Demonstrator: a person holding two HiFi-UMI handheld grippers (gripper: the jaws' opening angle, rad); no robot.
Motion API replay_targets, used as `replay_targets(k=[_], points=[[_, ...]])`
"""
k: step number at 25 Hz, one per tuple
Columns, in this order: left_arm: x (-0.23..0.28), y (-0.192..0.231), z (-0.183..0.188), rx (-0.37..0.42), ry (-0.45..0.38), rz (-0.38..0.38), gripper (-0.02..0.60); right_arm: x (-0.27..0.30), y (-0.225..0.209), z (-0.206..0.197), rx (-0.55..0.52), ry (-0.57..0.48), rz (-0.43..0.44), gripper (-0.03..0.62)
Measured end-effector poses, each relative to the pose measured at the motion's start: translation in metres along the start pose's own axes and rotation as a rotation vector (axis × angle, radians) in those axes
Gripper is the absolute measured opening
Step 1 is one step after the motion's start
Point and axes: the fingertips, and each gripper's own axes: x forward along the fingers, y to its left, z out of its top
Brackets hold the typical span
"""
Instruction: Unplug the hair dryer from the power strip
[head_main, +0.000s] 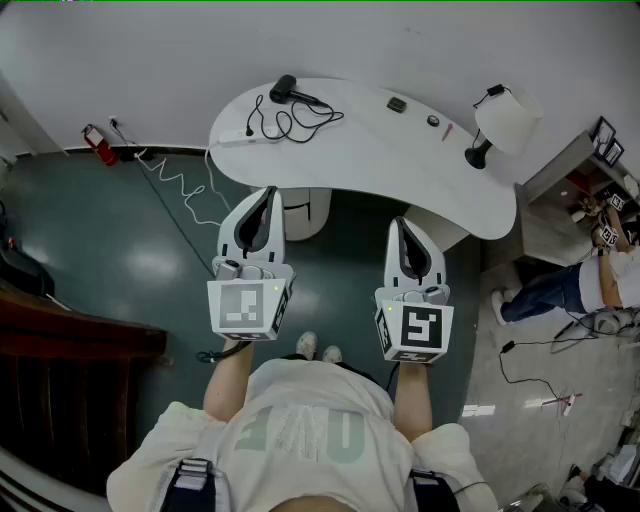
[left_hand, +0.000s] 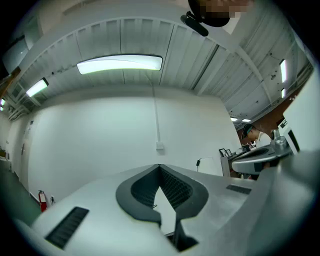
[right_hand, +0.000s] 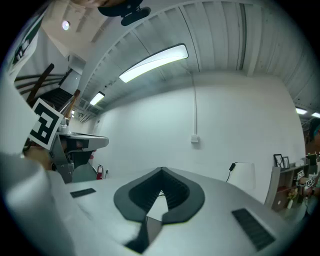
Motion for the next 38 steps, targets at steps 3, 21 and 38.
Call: replay_targets(k=[3, 21, 38], points=[[0.001, 0.003, 0.0, -0.002, -0.008, -0.007, 0.005, 0.004, 0.002, 0.0, -0.001, 0.002, -0.003, -0.002], [0.036, 0.055, -0.01, -0.027, -0.035, -0.041, 0.005, 0.042, 0.024, 0.001, -0.009, 0.024, 0.017, -0.002], [0.16, 0.062, -0.039, -0.011, -0.06, -0.009, 0.005, 0.175, -0.033, -0.02, -0.03, -0.021, 0.082, -0.002]])
